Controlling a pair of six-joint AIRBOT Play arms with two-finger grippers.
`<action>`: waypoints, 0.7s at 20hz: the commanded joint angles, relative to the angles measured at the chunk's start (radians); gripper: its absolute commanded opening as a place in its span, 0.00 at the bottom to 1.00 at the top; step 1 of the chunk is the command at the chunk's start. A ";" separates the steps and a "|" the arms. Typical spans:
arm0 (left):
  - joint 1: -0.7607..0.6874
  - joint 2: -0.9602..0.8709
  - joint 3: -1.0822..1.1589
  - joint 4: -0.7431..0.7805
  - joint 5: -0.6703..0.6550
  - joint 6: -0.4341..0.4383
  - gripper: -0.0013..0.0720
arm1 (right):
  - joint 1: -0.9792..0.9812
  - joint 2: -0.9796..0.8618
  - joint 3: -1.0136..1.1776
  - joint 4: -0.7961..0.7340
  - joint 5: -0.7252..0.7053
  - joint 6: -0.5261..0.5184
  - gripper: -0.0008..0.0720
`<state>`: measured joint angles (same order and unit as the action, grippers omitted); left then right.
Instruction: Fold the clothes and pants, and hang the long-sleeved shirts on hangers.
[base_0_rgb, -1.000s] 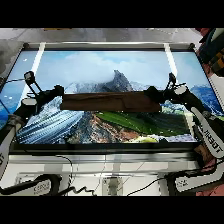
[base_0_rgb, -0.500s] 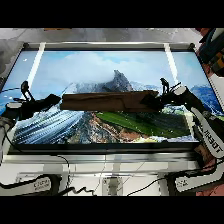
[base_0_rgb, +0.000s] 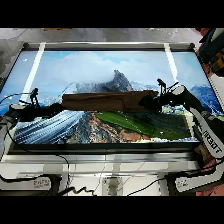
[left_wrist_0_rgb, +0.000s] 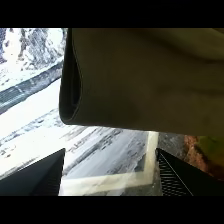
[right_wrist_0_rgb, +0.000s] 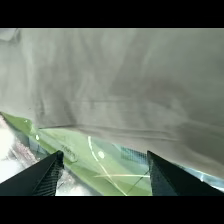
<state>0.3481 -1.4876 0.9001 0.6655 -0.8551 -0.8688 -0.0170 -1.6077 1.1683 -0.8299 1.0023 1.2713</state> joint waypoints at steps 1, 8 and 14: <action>-0.031 -0.005 0.001 0.008 0.068 0.001 0.90 | 0.036 0.000 0.002 0.020 -0.001 -0.011 0.82; -0.108 -0.055 0.001 0.006 0.184 0.001 0.89 | 0.180 0.000 0.107 0.021 -0.074 -0.043 0.82; -0.129 -0.055 0.007 -0.226 0.429 0.001 0.34 | 0.341 0.000 0.143 0.019 -0.375 -0.029 0.61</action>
<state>0.2298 -1.5414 0.9035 0.5701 -0.5484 -0.8688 0.2501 -1.6077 1.2972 -0.8093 0.7963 1.2301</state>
